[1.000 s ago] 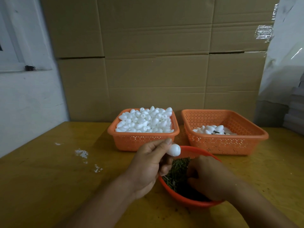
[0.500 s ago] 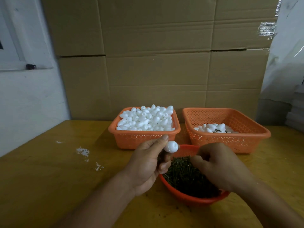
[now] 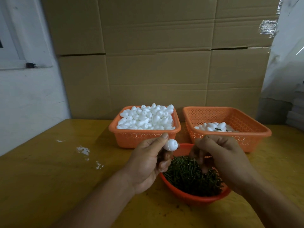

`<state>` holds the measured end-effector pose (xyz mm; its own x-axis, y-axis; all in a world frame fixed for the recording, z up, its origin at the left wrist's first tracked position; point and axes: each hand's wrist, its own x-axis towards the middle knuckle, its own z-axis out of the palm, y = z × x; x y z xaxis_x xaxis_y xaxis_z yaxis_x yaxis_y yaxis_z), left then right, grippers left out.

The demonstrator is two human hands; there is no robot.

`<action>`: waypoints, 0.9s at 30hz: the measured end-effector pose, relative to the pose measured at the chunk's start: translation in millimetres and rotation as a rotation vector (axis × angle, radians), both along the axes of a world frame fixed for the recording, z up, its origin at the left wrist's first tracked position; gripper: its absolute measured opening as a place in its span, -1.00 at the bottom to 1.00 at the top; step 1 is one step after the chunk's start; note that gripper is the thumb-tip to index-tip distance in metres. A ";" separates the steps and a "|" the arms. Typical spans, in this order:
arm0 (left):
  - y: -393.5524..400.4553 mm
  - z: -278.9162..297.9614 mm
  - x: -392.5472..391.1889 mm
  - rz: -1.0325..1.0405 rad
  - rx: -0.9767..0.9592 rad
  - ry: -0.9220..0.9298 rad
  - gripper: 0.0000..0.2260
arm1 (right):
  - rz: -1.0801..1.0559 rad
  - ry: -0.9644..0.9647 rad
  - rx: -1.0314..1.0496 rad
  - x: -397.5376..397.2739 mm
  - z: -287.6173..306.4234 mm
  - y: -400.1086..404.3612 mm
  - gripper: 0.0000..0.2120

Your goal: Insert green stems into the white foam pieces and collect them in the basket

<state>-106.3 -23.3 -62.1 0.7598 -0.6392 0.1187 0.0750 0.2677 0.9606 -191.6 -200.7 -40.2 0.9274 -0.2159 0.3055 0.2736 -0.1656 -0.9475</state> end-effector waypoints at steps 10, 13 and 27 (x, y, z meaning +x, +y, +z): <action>-1.5 0.6 -1.0 0.026 0.003 0.007 -0.73 | 0.266 0.024 0.123 -5.6 4.8 2.0 -0.71; -2.4 1.2 -2.0 0.039 0.011 0.001 -0.71 | 0.264 0.014 0.104 -4.4 3.6 2.3 -0.73; -1.4 2.2 -4.7 0.023 0.018 -0.047 -0.71 | 0.269 0.000 0.098 -2.0 -1.7 3.3 -0.73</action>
<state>-111.0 -24.7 -59.8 0.7680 -0.6243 0.1432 0.0241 0.2516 0.9675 -193.6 -197.4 -41.9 0.9552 0.0098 0.2957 0.2956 0.0052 -0.9553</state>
